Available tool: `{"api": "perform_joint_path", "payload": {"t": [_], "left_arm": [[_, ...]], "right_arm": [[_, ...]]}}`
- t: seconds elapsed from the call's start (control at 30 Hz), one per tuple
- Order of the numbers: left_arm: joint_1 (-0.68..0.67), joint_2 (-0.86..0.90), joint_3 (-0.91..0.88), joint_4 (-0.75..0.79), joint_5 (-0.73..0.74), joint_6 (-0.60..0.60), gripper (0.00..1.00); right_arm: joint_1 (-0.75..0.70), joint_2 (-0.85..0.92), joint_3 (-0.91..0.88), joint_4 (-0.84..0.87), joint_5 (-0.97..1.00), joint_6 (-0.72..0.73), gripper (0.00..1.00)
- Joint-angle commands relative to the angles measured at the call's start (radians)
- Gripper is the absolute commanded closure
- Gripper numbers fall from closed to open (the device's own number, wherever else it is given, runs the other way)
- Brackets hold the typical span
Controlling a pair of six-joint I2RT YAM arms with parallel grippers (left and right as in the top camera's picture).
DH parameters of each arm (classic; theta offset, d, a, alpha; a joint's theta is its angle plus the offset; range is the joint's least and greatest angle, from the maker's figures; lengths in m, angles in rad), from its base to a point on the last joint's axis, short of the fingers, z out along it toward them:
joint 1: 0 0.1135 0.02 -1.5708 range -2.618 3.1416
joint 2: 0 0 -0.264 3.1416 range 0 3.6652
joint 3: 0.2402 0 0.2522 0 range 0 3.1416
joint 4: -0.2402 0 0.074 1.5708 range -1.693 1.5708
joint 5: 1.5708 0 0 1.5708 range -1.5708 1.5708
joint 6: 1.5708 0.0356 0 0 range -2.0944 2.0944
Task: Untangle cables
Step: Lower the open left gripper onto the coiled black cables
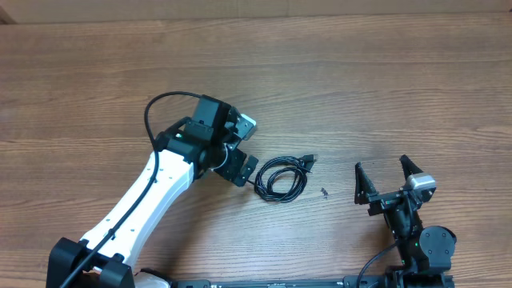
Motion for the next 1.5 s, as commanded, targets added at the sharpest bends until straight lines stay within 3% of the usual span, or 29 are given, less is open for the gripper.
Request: {"api": "perform_joint_path", "payload": {"t": [0.0, 0.67, 0.93, 1.47], "left_arm": [[-0.030, 0.014, 0.023, 0.007, 0.027, 0.040, 0.00], [-0.067, 0.034, 0.023, 0.049, 0.025, 0.040, 0.00], [-0.095, 0.134, 0.023, 0.108, 0.024, 0.031, 0.06], [-0.121, 0.315, 0.023, 0.222, 0.020, 0.021, 0.05]], "right_arm": [[-0.003, -0.009, -0.011, 0.006, 0.003, 0.008, 0.00], [-0.003, -0.009, -0.011, 0.005, 0.003, 0.008, 0.00], [-0.003, -0.009, -0.011, 0.005, 0.003, 0.008, 0.00], [-0.003, -0.009, -0.011, 0.005, 0.003, 0.008, 0.00]]}}
